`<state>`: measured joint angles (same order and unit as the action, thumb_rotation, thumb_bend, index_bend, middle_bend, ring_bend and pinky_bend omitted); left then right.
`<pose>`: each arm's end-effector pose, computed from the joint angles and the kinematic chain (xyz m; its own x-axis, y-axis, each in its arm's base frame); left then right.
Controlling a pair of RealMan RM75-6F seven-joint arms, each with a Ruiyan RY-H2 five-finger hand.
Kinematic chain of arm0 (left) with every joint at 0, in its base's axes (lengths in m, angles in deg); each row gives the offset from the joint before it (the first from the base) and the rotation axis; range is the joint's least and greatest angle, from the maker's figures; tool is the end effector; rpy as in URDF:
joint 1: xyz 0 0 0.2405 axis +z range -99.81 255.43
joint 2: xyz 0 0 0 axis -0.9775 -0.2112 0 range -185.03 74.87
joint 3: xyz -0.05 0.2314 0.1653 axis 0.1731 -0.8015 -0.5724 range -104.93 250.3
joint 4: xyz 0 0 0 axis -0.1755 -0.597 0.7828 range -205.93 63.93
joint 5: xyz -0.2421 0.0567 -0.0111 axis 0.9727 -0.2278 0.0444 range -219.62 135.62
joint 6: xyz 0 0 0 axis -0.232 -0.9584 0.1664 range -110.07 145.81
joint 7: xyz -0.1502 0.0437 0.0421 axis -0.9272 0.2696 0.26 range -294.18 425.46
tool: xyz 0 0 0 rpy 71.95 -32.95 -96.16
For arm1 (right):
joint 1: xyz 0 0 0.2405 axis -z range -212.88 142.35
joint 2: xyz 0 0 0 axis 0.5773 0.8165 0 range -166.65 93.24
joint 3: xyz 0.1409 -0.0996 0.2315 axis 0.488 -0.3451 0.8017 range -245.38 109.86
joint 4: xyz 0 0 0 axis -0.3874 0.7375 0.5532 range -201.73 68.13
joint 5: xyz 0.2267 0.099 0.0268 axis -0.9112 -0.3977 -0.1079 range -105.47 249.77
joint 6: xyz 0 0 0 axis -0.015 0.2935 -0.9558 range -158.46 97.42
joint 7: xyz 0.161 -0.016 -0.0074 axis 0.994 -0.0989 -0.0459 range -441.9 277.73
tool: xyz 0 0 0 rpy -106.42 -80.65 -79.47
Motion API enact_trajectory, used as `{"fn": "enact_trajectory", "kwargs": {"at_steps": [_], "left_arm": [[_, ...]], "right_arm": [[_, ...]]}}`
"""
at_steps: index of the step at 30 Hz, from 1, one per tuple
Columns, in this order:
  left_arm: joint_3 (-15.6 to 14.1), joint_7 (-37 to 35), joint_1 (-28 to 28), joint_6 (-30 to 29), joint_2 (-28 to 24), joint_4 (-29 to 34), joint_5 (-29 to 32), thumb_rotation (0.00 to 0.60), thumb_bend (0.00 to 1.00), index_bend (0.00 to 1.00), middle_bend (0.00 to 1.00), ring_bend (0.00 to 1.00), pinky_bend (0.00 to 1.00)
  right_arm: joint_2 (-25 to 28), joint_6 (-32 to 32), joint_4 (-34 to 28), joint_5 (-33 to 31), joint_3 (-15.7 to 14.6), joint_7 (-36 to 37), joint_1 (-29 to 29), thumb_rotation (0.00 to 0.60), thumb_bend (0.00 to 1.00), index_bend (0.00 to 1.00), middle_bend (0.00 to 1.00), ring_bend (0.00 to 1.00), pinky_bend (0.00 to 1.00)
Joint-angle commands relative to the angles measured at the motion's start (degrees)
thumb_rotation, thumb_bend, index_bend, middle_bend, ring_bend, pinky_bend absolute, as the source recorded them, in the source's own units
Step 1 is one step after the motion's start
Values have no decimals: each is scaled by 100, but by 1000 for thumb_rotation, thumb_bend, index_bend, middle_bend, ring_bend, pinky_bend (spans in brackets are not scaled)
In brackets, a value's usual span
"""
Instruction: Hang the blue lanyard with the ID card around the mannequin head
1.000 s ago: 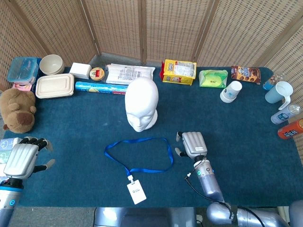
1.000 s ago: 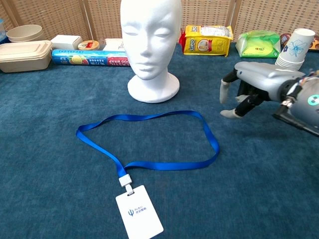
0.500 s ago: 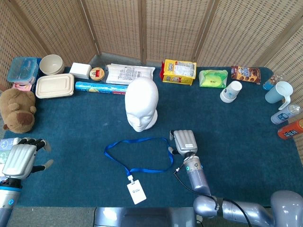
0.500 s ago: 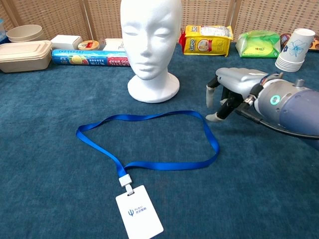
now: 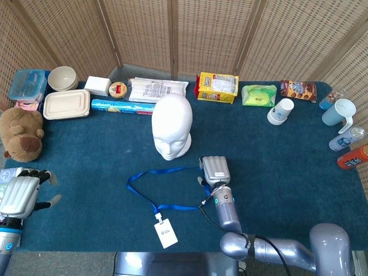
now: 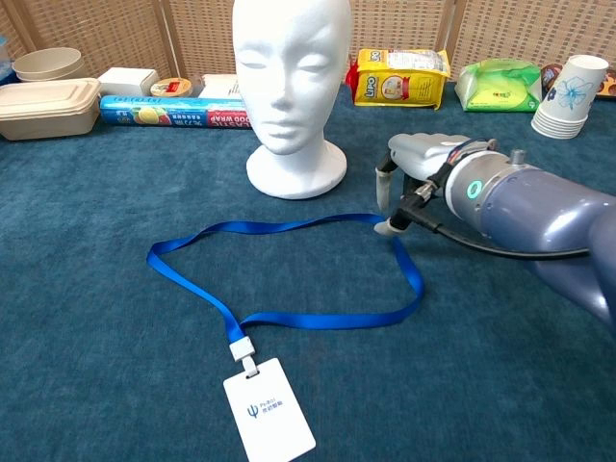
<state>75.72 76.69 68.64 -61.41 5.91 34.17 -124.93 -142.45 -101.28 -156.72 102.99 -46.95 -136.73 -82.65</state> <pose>-0.3022 0.2233 0.1219 0.4174 0.0875 0.9045 0.9085 -0.0642 -0.4130 -0.0945 -0.3693 -0.1186 0.4267 -0.3516 0.8333 -0.9004 -0.0785 0.4279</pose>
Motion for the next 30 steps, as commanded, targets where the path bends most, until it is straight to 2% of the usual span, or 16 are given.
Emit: {"fn": "enact_trajectory", "kwargs": {"at_steps": [1,19,30], "left_arm": [[-13,-36,-1,15,-9,-22,8,600,180,515,498,444,308],[-4,-64,-48,58,-31,-35,87,600,180,515,498,444,308],[-16,-68,-61,39,7,-32,59,600,179,515,498,443,308]], "right_arm": [[-59,-31,68,-86,11,-39,-66,517,313,453,1000,1000,1000],[-334,60,760,-472,62,-45,-353,517,311,459,1000,1000,1000],[-241,-99,757,-422,-37,1,-285,517,310,468,1000,1000,1000]]}}
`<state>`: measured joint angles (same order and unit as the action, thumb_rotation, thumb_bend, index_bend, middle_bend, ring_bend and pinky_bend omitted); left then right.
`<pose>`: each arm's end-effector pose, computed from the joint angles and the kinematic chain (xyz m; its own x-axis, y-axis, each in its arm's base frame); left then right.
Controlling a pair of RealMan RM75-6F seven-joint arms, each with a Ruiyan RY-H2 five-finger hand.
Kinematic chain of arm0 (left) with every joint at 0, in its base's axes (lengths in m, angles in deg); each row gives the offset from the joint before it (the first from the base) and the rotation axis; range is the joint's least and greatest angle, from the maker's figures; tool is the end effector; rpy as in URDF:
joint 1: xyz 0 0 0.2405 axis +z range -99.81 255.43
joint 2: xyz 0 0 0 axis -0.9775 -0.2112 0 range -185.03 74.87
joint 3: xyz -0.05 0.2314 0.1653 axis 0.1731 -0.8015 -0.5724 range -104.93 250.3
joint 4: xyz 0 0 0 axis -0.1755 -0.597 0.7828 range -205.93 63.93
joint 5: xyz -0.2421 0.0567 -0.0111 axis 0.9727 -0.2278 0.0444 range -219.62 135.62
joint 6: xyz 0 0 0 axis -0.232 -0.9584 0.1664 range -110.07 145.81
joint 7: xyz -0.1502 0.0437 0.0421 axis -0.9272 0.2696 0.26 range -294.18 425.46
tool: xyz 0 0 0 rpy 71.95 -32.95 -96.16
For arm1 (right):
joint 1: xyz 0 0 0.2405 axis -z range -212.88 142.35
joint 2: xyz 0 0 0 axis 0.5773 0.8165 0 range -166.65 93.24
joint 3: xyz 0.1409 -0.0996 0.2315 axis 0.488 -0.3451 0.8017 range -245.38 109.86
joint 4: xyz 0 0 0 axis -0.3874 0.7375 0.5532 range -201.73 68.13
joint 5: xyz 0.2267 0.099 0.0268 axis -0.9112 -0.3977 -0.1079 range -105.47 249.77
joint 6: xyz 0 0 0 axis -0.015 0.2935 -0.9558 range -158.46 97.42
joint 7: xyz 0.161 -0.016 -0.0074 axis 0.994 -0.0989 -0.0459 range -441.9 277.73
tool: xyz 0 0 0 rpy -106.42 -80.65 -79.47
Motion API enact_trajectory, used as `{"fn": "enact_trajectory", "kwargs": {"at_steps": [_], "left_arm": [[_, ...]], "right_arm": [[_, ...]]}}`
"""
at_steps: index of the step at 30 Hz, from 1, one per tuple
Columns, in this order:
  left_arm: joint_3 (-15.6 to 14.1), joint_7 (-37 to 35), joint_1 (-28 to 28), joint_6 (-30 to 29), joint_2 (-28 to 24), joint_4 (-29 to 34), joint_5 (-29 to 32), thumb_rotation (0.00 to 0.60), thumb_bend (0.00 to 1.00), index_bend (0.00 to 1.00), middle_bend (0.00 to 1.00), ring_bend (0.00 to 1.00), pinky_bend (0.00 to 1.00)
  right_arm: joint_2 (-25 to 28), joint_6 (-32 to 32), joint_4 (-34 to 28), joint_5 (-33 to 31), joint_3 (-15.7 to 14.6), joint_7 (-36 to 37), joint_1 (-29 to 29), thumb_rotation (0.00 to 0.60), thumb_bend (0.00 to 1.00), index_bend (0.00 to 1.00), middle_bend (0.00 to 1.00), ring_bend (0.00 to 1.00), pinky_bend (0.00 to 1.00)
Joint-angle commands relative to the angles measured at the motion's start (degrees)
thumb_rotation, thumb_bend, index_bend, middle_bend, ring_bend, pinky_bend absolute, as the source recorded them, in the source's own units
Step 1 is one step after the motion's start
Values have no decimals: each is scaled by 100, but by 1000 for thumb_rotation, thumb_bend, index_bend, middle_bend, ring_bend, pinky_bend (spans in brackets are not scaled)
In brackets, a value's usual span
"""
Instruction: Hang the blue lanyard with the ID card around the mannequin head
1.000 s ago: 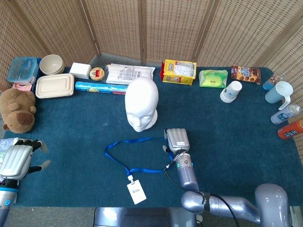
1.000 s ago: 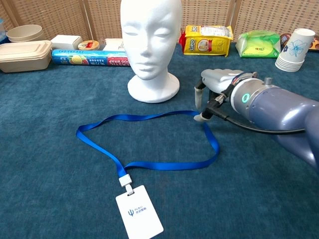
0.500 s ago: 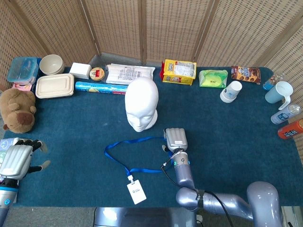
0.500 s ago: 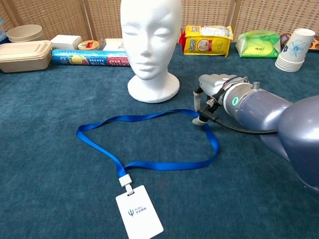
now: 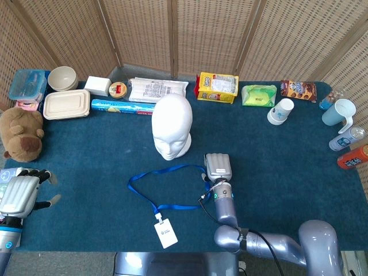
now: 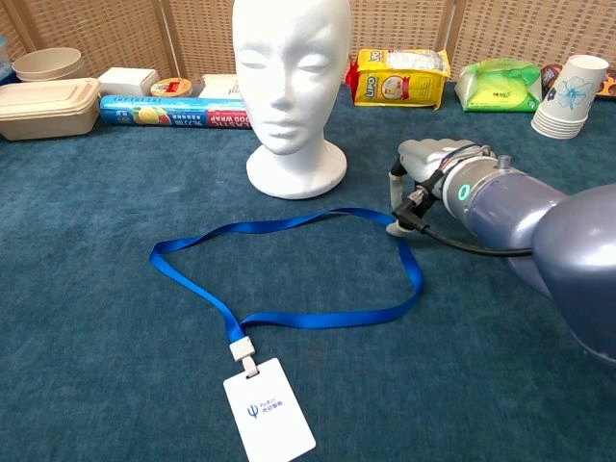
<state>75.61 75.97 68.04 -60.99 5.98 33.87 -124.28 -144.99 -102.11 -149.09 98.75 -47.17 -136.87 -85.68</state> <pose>-0.3034 0.2262 0.1210 0.4088 0.0945 0.9077 0.9124 -0.0622 -0.4045 -0.1090 -0.3867 -0.1303 0.4589 -0.3538 0.8150 -0.8727 -0.0076 0.4882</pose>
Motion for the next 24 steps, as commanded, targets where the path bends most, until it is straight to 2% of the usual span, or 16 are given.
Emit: {"fn": "enact_trajectory", "kwargs": {"at_steps": [1,9,24], "left_arm": [[-4,3,-1,-6,-1,-3,-7,600,180,515,498,443,307],[-17,-27,16,-40,-3,-17,-12,600,179,515,498,444,308],[-73,-170,76,-78,-4,-85,-20,600,179,515,498,443,308]], "right_arm": [[18,-22,-7,1,-22,25,29,517,310,470,1000,1000,1000],[-11,31,91,-10,-86,16,18,517,317,484,1000,1000,1000],[-142,-22,221,-80,-55,-121,-85,518,405,521,1000,1000,1000]]}}
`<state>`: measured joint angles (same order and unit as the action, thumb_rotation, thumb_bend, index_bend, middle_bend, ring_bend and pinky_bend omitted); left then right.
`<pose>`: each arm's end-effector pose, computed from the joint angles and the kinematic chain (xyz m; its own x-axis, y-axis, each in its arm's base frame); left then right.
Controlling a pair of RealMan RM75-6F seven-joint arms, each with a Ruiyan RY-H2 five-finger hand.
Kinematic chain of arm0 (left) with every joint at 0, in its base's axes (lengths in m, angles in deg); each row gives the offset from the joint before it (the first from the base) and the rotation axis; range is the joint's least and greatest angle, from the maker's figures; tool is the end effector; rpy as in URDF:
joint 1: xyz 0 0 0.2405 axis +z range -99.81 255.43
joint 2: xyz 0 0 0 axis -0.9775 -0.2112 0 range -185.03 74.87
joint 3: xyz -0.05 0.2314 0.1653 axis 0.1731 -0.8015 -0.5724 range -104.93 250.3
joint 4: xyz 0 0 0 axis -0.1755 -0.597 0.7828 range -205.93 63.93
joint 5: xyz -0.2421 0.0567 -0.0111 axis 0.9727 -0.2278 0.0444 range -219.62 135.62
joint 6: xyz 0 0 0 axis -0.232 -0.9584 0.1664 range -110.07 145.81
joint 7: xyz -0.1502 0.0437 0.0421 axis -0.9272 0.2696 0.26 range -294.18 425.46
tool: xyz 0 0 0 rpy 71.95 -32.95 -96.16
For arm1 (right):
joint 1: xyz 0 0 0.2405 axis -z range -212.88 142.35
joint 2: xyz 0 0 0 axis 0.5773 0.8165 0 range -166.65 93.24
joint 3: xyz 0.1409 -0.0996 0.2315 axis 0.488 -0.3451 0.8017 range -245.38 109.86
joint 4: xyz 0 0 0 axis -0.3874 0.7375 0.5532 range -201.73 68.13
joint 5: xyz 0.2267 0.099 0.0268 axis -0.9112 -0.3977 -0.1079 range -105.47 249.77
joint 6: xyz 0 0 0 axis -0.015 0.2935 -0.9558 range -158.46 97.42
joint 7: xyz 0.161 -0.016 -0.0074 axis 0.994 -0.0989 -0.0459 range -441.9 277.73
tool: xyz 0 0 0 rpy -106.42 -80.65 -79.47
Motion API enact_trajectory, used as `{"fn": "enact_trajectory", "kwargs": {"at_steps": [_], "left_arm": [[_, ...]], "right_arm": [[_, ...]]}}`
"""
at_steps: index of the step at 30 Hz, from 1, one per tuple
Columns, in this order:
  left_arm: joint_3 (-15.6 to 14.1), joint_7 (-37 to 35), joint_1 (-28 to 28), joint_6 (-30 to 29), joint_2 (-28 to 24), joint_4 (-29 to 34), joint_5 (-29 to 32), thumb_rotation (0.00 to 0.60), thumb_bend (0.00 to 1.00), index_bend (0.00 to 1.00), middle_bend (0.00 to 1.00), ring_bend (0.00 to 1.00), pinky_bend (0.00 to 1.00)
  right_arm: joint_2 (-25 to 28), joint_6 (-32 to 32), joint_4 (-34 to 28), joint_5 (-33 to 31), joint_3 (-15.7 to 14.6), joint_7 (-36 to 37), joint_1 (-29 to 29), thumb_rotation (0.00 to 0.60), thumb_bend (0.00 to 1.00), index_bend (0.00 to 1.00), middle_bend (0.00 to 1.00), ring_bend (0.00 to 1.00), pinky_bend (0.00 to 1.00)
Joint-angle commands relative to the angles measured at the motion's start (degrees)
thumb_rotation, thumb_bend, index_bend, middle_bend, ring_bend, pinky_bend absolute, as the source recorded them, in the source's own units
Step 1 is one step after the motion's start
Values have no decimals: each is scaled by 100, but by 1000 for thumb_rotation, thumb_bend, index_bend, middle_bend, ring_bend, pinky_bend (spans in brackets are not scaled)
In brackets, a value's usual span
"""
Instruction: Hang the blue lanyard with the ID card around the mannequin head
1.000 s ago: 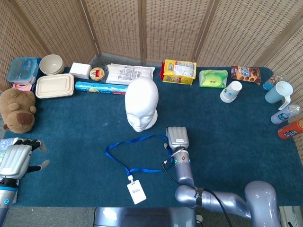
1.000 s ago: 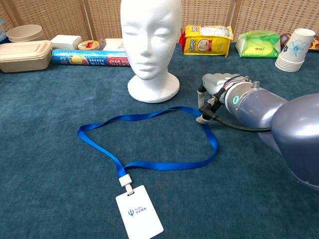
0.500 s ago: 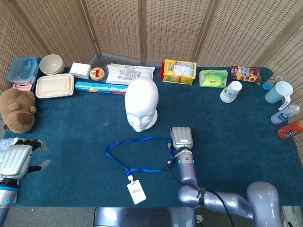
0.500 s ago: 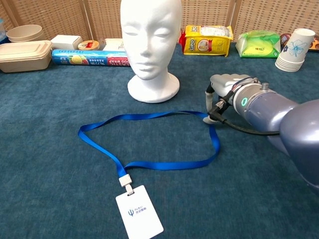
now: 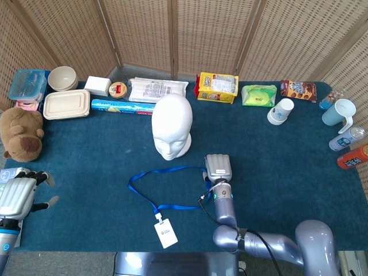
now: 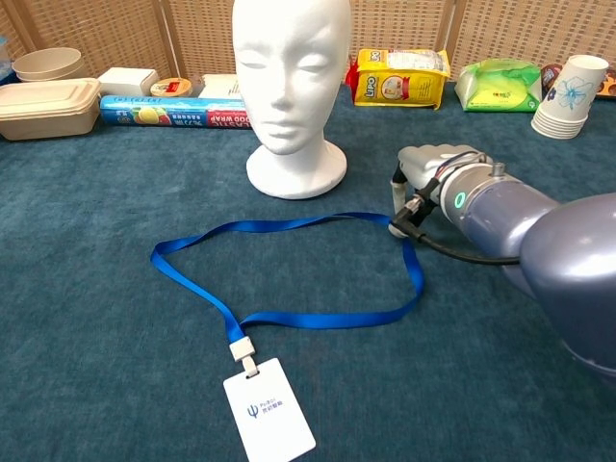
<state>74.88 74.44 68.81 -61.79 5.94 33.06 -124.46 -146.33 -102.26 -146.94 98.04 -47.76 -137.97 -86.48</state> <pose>-0.3107 0.2197 0.1226 0.3978 0.0974 0.9123 0.9175 -0.0452 -0.3952 -0.1108 -0.3867 -0.1382 0.4873 -0.3587 0.7962 -0.8547 -0.0090 0.5190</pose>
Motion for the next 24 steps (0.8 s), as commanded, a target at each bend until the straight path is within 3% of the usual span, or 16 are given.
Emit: {"fn": "enact_trajectory", "kwargs": {"at_steps": [1,18,24], "left_arm": [[0,-24,-1,3,0,-7,-3,600,179,515,498,443,308],[71,-54,-200,190,-126,55,-115,600,179,515,498,444,315],[279,436,-479,440,-81,198,131,600,180,515,499,528,403]], "right_arm": [[-12,-13,8,-13,5,-18,-7,516,410,522,1000,1000,1000],[-169,-173,102,86,-30,-149,-67,549,449,565,1000,1000,1000],[-127,-256,-117,240,-35,-59,-14,550,451,569,1000,1000,1000]]}}
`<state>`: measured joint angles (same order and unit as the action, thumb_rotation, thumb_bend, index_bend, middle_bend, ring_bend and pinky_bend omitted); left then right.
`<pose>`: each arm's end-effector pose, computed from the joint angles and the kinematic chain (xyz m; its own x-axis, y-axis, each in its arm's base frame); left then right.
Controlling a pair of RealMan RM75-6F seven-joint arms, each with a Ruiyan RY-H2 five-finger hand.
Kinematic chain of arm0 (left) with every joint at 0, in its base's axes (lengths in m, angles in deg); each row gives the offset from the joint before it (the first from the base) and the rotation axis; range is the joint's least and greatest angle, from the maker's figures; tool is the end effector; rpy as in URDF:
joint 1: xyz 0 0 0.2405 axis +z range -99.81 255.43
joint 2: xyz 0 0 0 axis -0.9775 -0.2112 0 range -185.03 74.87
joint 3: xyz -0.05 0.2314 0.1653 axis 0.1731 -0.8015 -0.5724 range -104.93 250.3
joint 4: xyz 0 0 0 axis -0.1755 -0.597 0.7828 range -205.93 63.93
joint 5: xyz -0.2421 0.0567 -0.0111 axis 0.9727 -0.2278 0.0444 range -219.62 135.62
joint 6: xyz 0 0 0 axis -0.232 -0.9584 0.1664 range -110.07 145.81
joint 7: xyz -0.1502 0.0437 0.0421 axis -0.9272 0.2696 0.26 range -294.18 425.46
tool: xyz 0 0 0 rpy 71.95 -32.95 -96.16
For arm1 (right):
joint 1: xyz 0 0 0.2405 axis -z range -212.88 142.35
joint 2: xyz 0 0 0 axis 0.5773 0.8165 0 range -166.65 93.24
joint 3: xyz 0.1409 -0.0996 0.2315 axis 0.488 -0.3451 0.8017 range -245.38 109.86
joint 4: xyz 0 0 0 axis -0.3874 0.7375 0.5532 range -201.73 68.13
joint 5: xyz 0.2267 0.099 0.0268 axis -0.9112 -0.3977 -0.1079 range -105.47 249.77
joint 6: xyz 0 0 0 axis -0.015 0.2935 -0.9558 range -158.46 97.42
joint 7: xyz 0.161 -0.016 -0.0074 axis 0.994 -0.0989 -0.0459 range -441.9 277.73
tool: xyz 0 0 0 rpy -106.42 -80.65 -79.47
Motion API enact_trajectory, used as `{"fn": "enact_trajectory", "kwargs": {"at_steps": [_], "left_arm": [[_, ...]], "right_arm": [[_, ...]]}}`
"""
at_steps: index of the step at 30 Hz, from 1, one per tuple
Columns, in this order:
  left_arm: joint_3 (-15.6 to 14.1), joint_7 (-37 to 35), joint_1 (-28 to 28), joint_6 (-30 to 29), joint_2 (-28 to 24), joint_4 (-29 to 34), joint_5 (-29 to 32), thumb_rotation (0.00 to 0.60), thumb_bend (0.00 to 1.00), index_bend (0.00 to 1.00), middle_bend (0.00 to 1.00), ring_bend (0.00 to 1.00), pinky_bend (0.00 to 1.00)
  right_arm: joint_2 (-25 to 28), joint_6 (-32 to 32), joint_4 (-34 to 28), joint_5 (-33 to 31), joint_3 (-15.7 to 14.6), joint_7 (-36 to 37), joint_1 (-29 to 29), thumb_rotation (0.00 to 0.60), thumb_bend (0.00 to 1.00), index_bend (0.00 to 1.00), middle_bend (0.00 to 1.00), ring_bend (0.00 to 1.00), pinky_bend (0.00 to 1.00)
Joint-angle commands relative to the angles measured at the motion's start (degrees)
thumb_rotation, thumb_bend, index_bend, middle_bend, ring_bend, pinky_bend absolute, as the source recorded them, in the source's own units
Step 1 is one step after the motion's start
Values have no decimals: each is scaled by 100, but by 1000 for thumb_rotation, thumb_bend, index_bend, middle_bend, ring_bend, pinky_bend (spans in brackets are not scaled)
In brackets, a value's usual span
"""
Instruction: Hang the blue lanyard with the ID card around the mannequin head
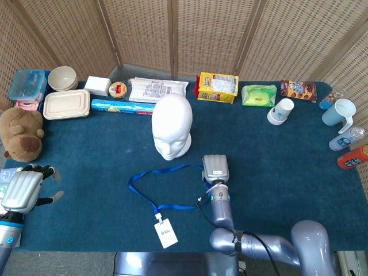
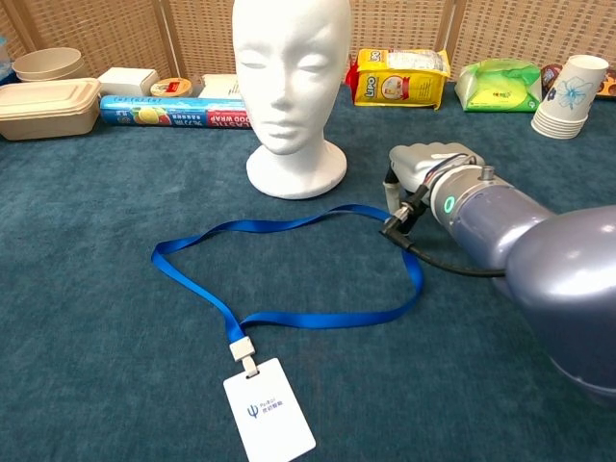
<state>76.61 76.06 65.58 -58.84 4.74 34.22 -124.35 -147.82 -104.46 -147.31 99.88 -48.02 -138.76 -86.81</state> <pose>-0.2932 0.2428 0.1244 0.4280 0.0931 0.8990 0.9018 -0.1100 -0.4179 -0.0998 -0.3801 -0.1415 0.5044 -0.3314 0.7974 -0.8496 -0.0253 0.5269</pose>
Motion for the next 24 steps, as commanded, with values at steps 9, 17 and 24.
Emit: {"fn": "enact_trajectory", "kwargs": {"at_steps": [9,17,24], "left_arm": [[473,1453,-841,622,457,91,433,600,181,515,923,952,879],[710,2307,-1513,1132,1282,-255,1004,599,184,515,1000,1000,1000],[844,2854,-1965,1520,1832,-343,1975,600,203,515,1000,1000,1000]], "right_arm": [[85,-105,-340,157,-24,57,78,563,453,574,1000,1000,1000],[168,-96,-499,234,-94,122,159,572,453,574,1000,1000,1000],[223,-35,-579,245,-130,175,206,576,452,576,1000,1000,1000]]}}
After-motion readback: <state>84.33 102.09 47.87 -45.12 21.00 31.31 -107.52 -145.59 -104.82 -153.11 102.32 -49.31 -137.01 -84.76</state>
